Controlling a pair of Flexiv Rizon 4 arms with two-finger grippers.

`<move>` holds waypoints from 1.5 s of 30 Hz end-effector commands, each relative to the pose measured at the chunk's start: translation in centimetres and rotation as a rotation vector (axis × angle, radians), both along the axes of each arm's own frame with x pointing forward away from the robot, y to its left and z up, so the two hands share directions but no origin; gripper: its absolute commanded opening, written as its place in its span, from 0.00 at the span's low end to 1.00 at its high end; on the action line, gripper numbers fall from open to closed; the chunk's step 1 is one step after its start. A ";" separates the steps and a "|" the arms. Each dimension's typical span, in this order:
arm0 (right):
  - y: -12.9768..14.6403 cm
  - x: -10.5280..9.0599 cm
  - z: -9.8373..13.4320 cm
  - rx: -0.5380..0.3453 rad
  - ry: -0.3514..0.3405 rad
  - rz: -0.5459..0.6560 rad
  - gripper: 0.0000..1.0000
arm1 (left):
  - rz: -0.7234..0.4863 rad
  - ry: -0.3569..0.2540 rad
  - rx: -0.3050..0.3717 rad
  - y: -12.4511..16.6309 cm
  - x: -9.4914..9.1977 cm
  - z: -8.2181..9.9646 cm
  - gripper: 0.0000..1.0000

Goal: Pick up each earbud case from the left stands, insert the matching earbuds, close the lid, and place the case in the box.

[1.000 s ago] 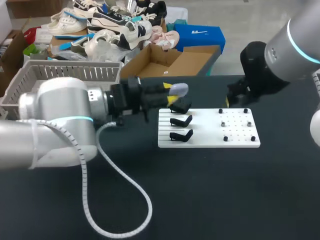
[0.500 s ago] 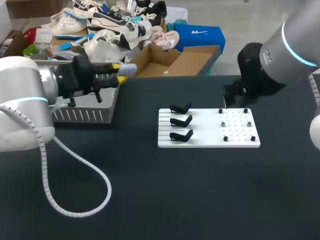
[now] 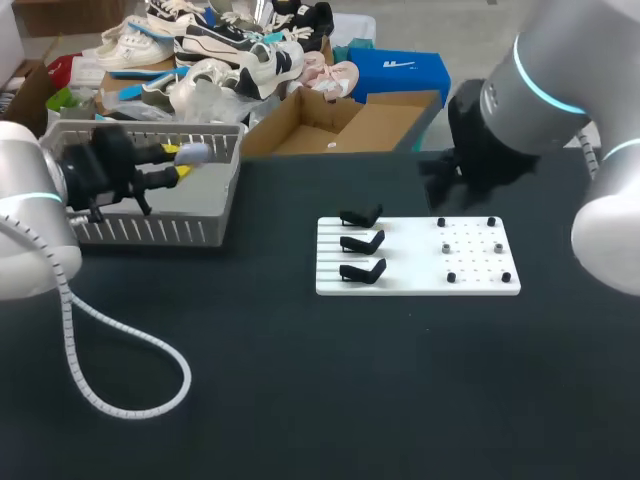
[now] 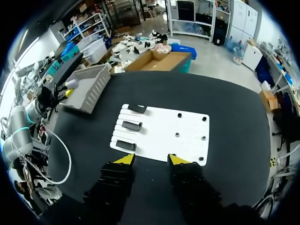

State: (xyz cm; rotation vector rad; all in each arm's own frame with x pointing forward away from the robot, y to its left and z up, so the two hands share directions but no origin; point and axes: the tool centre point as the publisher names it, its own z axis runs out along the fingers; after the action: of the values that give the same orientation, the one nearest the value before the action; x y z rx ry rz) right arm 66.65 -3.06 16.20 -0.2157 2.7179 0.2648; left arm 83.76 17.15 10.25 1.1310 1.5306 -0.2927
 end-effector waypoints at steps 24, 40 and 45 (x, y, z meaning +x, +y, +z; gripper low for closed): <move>-0.2 -1.3 -1.2 0.025 -0.028 -0.027 0.40 | 0.091 0.032 -0.029 -1.2 0.6 -1.1 1.00; -4.5 -4.6 -1.9 0.064 -0.135 0.049 0.42 | -0.026 -0.006 -0.118 -7.4 -5.6 3.1 1.00; -6.7 -5.8 -2.5 0.075 -0.145 0.042 0.43 | -0.064 -0.006 -0.144 -8.9 -8.0 3.4 1.00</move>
State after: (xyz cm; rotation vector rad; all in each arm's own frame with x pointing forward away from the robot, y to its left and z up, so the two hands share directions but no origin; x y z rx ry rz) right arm 62.24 -8.39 13.66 -0.2881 2.6746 0.3290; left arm 77.48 8.34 13.65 1.1311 1.4460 -0.4993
